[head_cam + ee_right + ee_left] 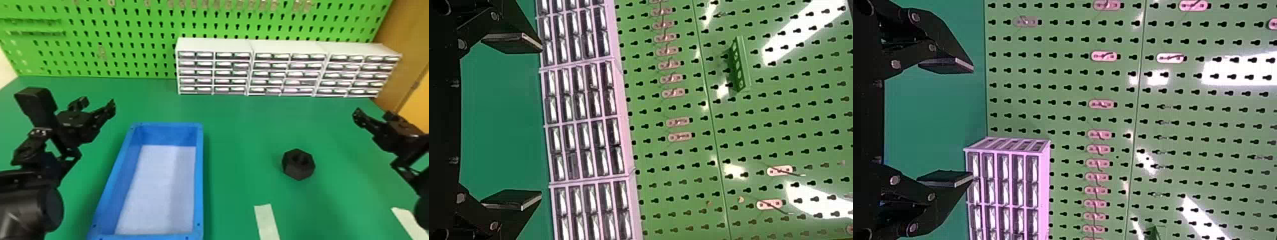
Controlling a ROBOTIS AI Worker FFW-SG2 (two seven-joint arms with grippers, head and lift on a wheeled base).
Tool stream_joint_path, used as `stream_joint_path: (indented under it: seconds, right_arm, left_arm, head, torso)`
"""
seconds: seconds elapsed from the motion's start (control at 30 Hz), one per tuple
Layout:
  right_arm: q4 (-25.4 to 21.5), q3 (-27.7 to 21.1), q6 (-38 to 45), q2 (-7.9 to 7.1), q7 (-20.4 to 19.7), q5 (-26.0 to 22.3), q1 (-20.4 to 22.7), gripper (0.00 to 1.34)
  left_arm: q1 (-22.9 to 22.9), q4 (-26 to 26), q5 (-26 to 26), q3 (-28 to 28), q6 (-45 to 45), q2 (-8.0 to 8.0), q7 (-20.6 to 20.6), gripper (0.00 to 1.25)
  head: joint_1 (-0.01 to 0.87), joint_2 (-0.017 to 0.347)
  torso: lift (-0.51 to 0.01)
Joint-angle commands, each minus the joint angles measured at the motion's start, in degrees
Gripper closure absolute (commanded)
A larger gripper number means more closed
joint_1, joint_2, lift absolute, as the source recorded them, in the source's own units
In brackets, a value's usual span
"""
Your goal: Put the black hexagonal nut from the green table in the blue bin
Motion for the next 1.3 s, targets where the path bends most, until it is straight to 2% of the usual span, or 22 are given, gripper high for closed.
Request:
stream_joint_path:
  seconds: [0.0,0.87,1.17,1.27]
  right_arm:
    - [0.0,0.0,0.1,-0.01,0.0,0.0,0.0,0.25]
    - [0.0,0.1,0.3,-0.1,0.0,0.0,0.0,0.25]
    - [-1.1,0.0,4.8,-1.24,-0.1,-0.1,-0.5,0.25]
    - [-2.0,0.0,8.4,-2.21,-0.2,0.5,-1.1,0.25]
  left_arm:
    - [0.0,0.0,0.1,0.0,0.0,0.0,0.1,0.49]
    - [0.0,0.0,0.2,-0.1,-0.1,0.0,0.0,0.49]
    - [0.1,0.0,0.2,0.1,-0.1,0.0,0.0,0.49]
    - [0.2,-0.1,0.3,0.1,-0.1,0.0,0.0,0.49]
  head:
    - [0.691,0.009]
    - [0.691,0.009]
    - [0.691,0.009]
    - [0.691,0.009]
  torso:
    - [-0.097]
    - [-0.097]
    - [-0.097]
    - [-0.097]
